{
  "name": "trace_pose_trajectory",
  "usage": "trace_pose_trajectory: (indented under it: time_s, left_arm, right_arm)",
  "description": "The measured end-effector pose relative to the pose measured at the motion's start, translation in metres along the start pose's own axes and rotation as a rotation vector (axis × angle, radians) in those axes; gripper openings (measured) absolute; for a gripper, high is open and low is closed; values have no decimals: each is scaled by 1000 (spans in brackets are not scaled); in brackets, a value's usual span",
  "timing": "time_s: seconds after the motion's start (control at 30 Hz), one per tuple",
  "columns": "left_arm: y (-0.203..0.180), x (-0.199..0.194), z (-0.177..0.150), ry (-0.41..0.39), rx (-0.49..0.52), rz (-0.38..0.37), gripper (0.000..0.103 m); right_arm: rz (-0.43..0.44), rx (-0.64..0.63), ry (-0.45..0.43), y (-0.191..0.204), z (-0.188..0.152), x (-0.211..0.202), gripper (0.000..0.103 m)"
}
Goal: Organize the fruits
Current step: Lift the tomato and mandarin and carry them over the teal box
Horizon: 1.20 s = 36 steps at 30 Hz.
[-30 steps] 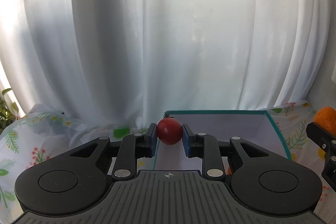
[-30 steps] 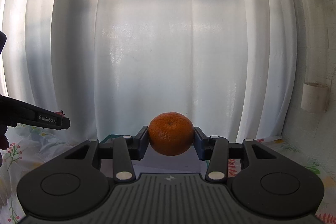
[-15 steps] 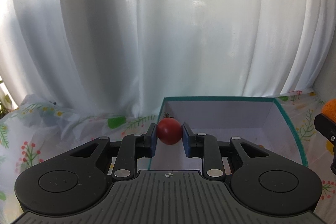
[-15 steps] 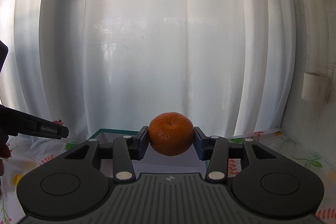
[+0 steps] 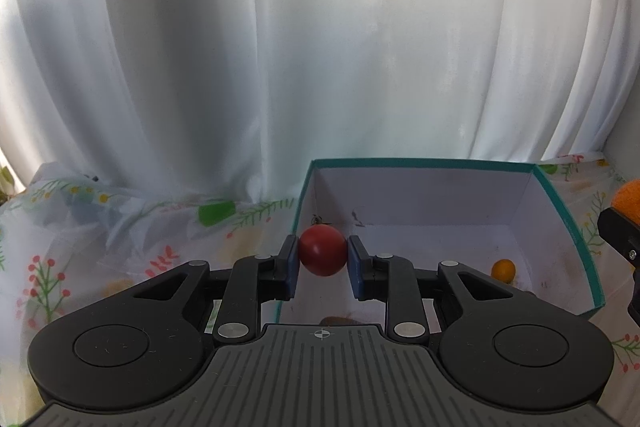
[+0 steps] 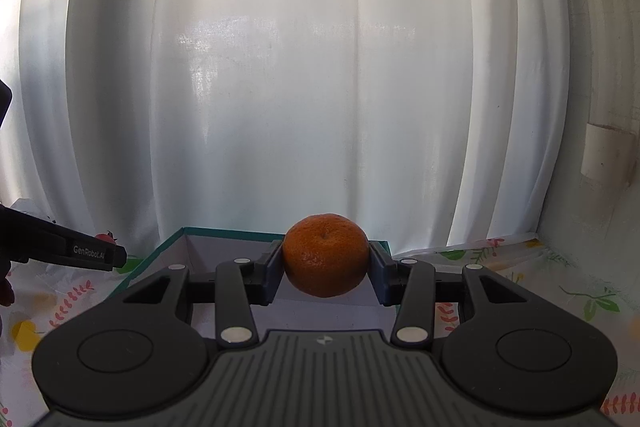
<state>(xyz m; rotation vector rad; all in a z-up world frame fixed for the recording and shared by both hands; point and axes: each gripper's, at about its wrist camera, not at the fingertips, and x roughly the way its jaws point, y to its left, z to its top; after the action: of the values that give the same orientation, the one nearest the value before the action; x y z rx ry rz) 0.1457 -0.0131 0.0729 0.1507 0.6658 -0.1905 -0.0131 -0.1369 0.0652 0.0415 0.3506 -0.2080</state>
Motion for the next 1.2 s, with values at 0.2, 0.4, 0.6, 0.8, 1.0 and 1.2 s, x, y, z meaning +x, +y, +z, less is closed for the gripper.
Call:
trace_pose_trajectory:
  time_s: [0.2,0.4,0.6,0.8,1.0,1.2]
  left_arm:
    - [-2,8,-6,23,2,-3,29]
    - [-2,15,-10,38,4,-8,29]
    - [-1,20,-16,43,2,-11,29]
    - [-1,28,-23,55,5,-22,29]
    - [-2,38,-28,63,8,-31,29]
    - [-2,45,-31,71,11,-37,29]
  right_arm:
    - [-6,4,13,-1,-7,7,44]
    - [-9,5,24,-2,-13,13,44]
    - [-21,-3,45,-3,-20,20,44]
    - [-25,-5,74,-2,-31,30,44]
    - [-35,-6,99,-4,-39,41,44]
    - [-46,-10,126,-4,-48,49,44]
